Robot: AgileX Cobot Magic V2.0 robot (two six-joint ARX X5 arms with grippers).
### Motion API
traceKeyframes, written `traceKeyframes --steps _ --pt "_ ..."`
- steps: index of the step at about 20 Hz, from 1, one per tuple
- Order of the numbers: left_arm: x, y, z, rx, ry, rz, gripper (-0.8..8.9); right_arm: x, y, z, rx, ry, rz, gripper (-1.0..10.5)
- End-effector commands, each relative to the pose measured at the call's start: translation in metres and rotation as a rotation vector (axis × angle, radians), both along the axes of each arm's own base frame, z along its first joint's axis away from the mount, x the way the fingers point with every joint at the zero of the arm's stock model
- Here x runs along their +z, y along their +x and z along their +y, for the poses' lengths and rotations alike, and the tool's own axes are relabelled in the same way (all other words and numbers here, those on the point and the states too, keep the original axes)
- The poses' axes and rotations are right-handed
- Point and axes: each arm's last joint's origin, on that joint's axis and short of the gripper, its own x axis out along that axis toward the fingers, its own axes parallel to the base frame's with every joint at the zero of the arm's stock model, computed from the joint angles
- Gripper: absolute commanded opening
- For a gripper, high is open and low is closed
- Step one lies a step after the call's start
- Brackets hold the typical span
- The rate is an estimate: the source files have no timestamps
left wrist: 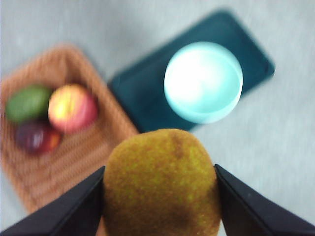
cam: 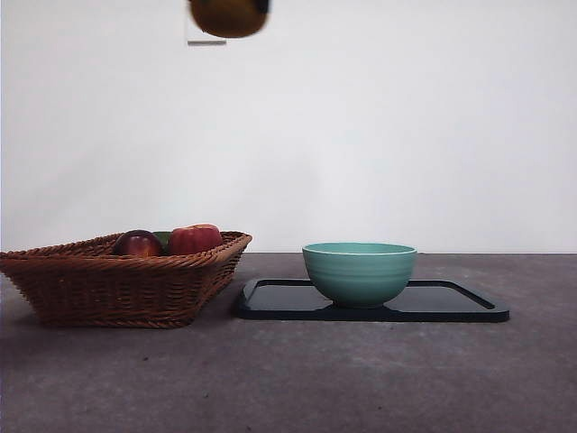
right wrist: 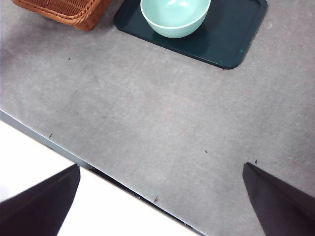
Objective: Pick up the wifruite, put it on the bowl, pick up the plate, put it on desk
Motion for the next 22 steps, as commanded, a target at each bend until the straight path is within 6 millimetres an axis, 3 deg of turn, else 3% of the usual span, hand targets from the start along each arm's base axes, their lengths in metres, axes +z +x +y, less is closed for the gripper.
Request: traceKeyframes --steps 1,7,12,22 --pt "0.002 -0.02 0.023 0.052 0.02 0.044 2.8 0.002 -0.001 0.0 0.01 0.003 -0.006 5.8" --pt "-0.013 -0.055 0.072 0.192 0.088 0.054 2.8 0.002 -0.001 0.0 0.009 0.006 -0.005 5.8" --pt "-0.033 -0.065 0.087 0.266 -0.059 -0.072 2.79 0.002 0.0 0.0 0.009 0.006 -0.006 5.8" --pt "-0.12 -0.031 0.076 0.327 -0.126 -0.128 2.79 0.002 0.0 0.0 0.011 0.008 -0.005 5.8"
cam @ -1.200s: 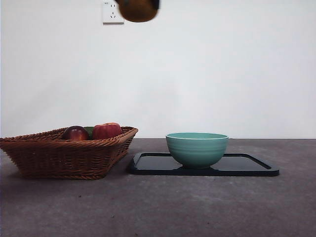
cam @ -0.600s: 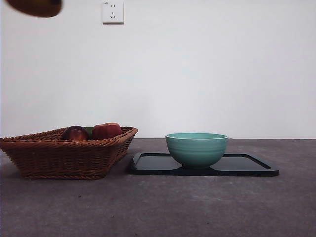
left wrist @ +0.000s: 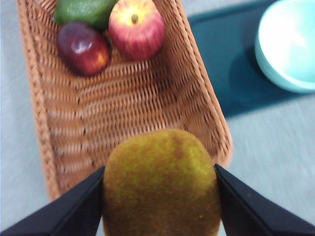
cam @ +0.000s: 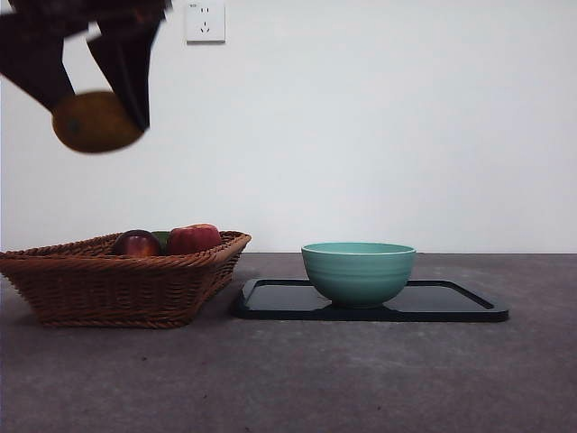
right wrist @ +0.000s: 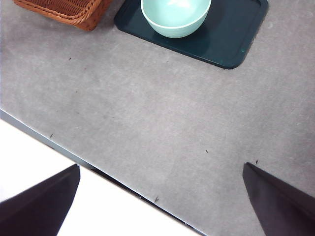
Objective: Pick up the wifruite, put it on the bowl, pick up the plate, put it on desk
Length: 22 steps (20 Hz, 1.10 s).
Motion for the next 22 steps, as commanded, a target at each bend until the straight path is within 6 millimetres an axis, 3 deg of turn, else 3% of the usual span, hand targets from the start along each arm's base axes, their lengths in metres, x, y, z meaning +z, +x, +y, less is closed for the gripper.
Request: traceKeyframes --steps 1,11,22 --pt "-0.006 0.013 -0.003 0.02 -0.009 -0.016 2.79 0.002 0.0 0.0 0.008 0.005 -0.006 5.8" --pt "-0.061 0.068 -0.016 0.022 0.063 0.025 2.78 0.004 0.001 0.001 0.009 0.011 -0.028 5.8" --pt "-0.109 0.093 -0.016 0.03 0.132 0.133 2.78 0.004 0.001 0.001 0.009 0.011 -0.028 5.8"
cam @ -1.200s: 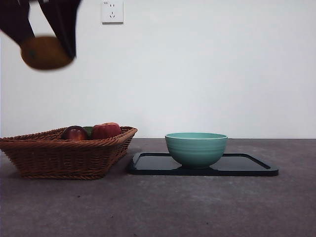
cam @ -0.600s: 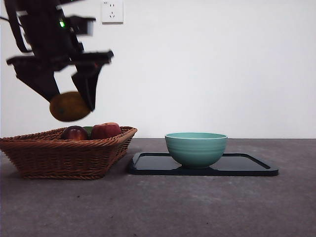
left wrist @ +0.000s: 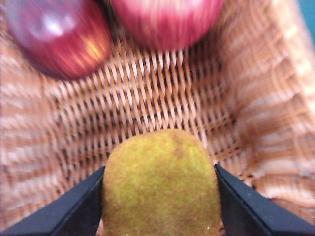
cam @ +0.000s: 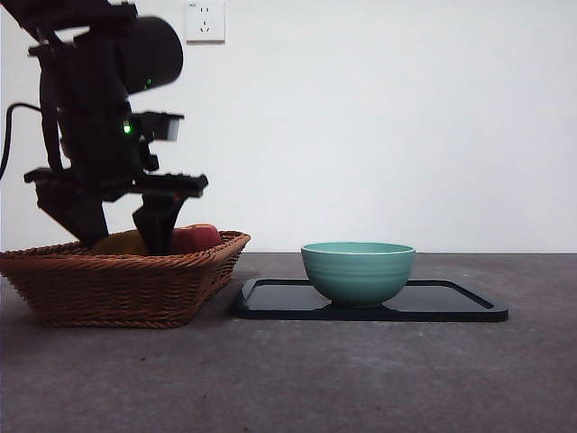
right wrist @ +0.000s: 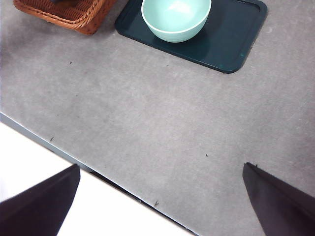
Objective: Pick up the wifruite, put it on the bowl, pick up the plate, put it on desk
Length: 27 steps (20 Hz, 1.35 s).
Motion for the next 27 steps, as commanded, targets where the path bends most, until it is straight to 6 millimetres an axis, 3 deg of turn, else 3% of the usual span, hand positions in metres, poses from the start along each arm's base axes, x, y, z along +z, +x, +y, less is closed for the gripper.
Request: traceKeyframes --steps 1,7,10,13,16,19,23,27 --pt "-0.009 0.007 -0.004 -0.012 0.012 0.013 2.78 0.003 0.0 0.0 0.009 0.005 -0.016 5.8" --pt "-0.014 0.008 -0.002 -0.019 0.027 0.027 2.91 0.003 0.0 0.0 0.008 0.005 -0.017 5.8" --pt "-0.014 0.009 -0.002 -0.017 0.026 0.025 3.98 0.003 0.0 0.0 0.008 0.006 -0.016 5.8" --pt "-0.014 0.009 -0.002 -0.017 0.026 0.024 4.21 0.003 0.0 0.0 0.006 0.007 -0.014 5.8" --pt "-0.007 0.011 -0.003 -0.02 0.024 0.017 5.19 0.003 0.0 0.0 0.006 0.007 -0.014 5.8" --pt "0.02 0.018 -0.006 -0.039 0.033 0.011 5.31 0.003 0.0 0.0 0.005 0.009 -0.013 5.8" --pt "0.071 0.021 -0.008 -0.042 0.041 0.027 5.31 0.003 0.0 0.0 0.004 0.009 -0.013 5.8" --pt "0.118 -0.009 -0.005 -0.078 0.008 0.027 5.3 0.003 0.0 0.0 0.003 0.009 -0.013 5.8"
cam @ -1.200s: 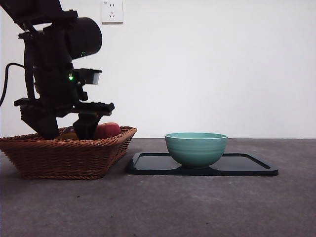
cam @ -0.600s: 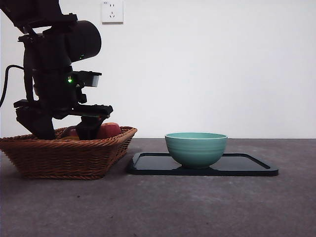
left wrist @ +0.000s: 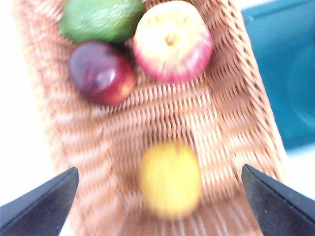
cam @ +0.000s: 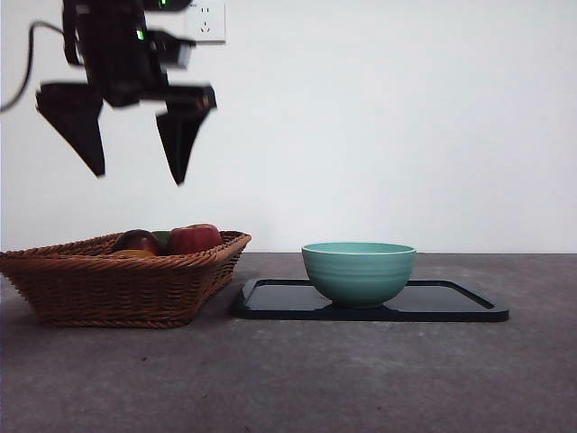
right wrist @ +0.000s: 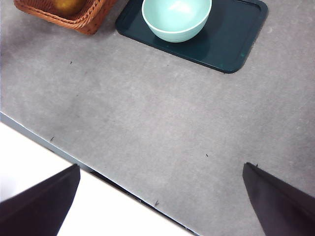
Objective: Pick up the wifruite, put it on the bowl, pick up the plate, put it on desk
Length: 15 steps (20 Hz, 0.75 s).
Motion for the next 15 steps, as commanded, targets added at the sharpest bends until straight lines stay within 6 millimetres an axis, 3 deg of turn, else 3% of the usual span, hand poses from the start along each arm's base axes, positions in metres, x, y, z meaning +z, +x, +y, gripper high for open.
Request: traceKeyframes --steps 1,8,11,15 --pt "0.03 -0.024 0.0 -0.048 -0.057 -0.019 5.3 0.003 0.0 0.0 0.004 0.009 -0.013 5.8" --pt "0.113 -0.139 0.038 -0.151 -0.224 -0.167 5.3 0.007 0.003 0.002 0.003 0.035 -0.062 5.8" --pt "0.132 -0.182 0.061 -0.177 -0.284 -0.244 5.3 0.007 0.003 0.002 0.003 0.035 -0.062 5.8" --pt "0.136 -0.23 0.09 -0.276 -0.399 -0.312 5.3 0.007 0.003 0.002 -0.009 0.045 -0.054 5.8"
